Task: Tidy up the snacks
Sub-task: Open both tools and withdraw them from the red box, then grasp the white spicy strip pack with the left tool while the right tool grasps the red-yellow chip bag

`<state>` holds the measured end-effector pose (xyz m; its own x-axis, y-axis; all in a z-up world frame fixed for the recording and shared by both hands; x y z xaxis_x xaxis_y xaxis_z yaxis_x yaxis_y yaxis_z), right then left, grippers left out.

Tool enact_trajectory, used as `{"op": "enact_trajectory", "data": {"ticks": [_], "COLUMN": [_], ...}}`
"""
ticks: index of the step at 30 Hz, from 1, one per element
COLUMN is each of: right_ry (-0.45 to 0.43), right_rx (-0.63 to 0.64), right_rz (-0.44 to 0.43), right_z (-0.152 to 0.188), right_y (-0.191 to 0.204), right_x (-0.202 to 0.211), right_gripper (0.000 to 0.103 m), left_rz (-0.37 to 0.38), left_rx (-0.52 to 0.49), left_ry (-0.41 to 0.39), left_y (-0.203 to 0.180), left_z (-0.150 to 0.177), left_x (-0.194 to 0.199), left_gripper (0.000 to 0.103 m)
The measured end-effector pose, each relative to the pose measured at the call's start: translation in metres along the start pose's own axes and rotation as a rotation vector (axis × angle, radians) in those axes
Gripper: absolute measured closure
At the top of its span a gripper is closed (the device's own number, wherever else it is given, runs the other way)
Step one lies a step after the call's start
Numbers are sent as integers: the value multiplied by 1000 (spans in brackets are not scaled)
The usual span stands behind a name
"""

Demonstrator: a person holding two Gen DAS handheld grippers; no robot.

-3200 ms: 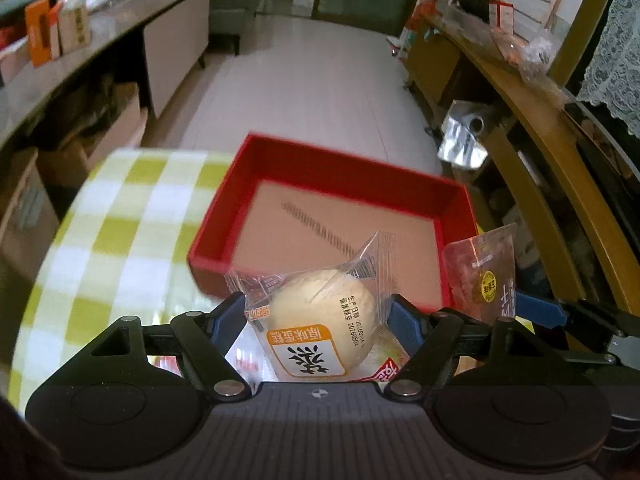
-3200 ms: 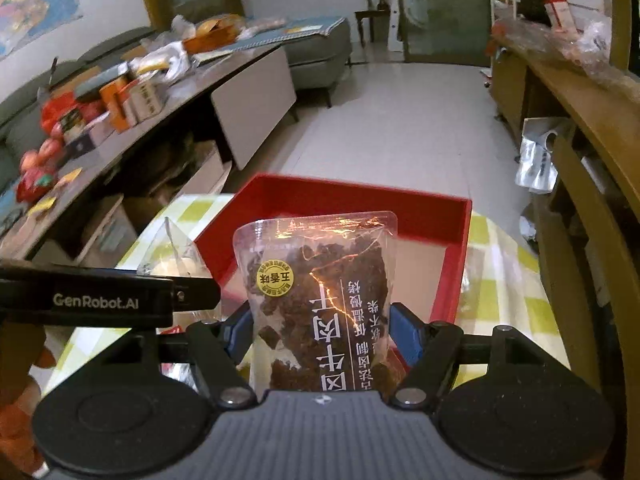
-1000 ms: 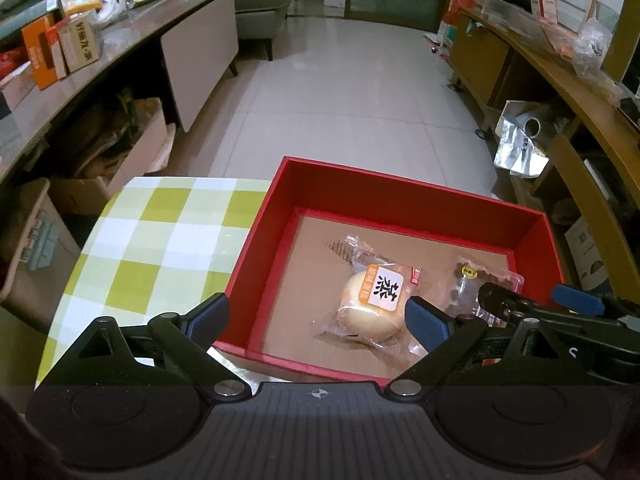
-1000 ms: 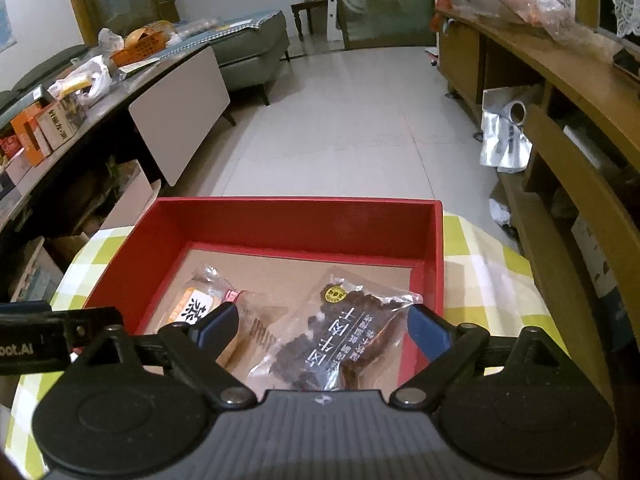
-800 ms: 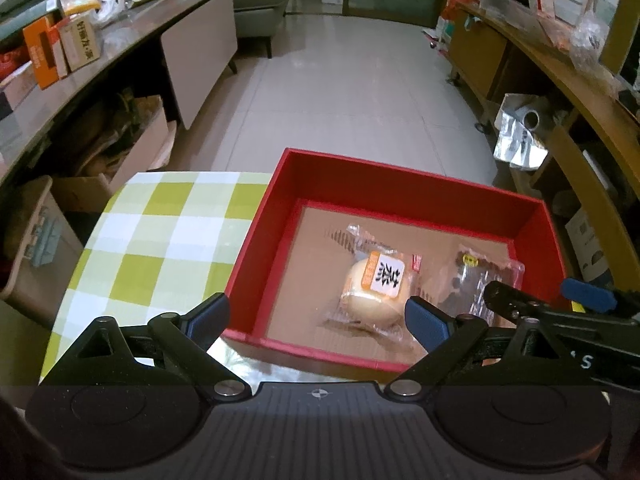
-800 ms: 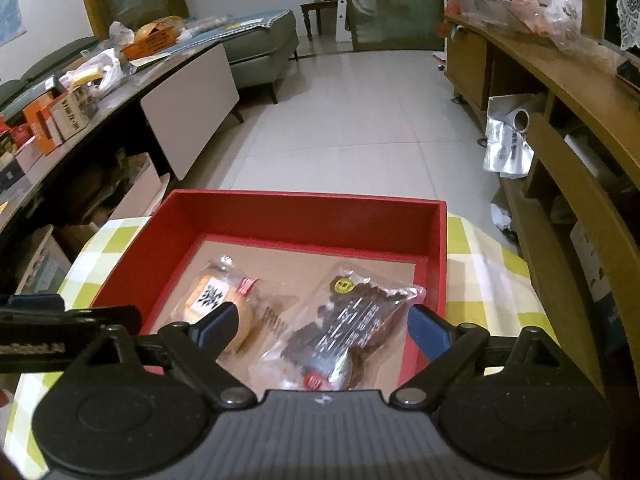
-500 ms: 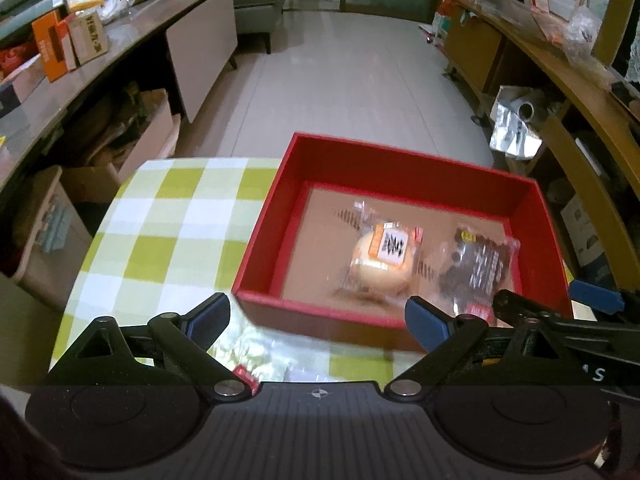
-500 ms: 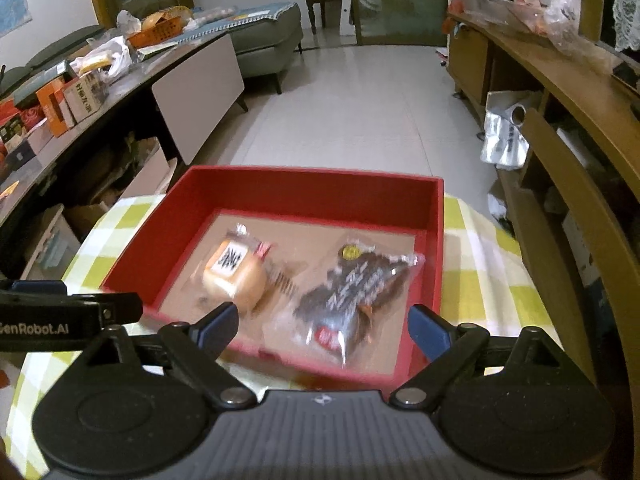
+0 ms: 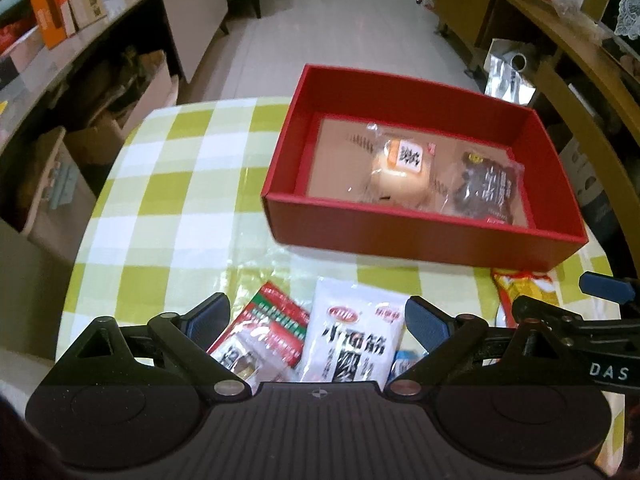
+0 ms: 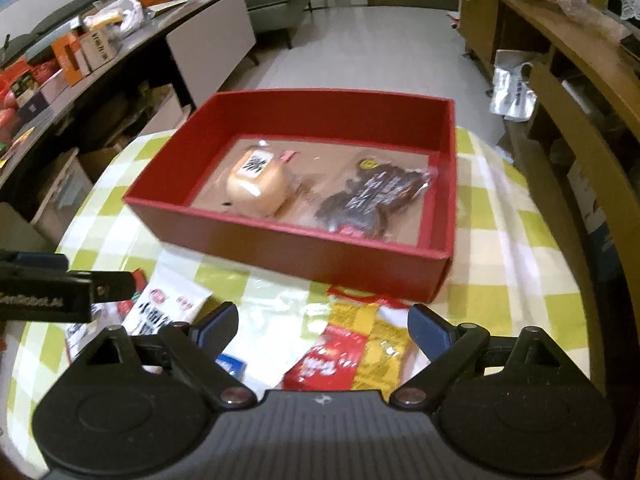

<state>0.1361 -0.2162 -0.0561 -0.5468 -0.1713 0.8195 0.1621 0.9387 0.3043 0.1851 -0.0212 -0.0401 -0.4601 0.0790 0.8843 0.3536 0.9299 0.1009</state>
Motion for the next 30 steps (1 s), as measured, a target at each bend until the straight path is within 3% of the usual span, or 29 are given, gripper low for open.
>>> {"op": "enact_trajectory", "data": {"ticks": [9,14,24,30], "right_ry": [32,35,52,89], "right_rx": [39,12,-60,-119], "right_rz": [8,33,74,56], "right_z": [8,6,-3,-5], "right_y": [11,-2,-38,-48], "right_x": [-7,-7,-9,-20], "right_gripper": [4,4,4,4], "left_rz": [7,60,58,53], "left_rx": [16,3,-69,-90], "left_ry": [43,55,98,147], "left_y": [14,2,-29,-40], "left_z": [13,11,5,7], "left_x": [-7,-12,-36,-53], "left_gripper": [6,6,6,6]}}
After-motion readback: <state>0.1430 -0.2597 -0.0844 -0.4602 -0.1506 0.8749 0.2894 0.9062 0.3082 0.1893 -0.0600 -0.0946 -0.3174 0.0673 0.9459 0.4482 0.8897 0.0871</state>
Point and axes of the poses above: each gripper's, at about its wrist camera, not at the fingertips, and x roughly against the way its jaws point, y to its left, z to its underside, the point moved 3 cm from there along -x, roughly the way its jaws point, and after that the axes turned 12 degrees about -x, right-handed, at the moved point
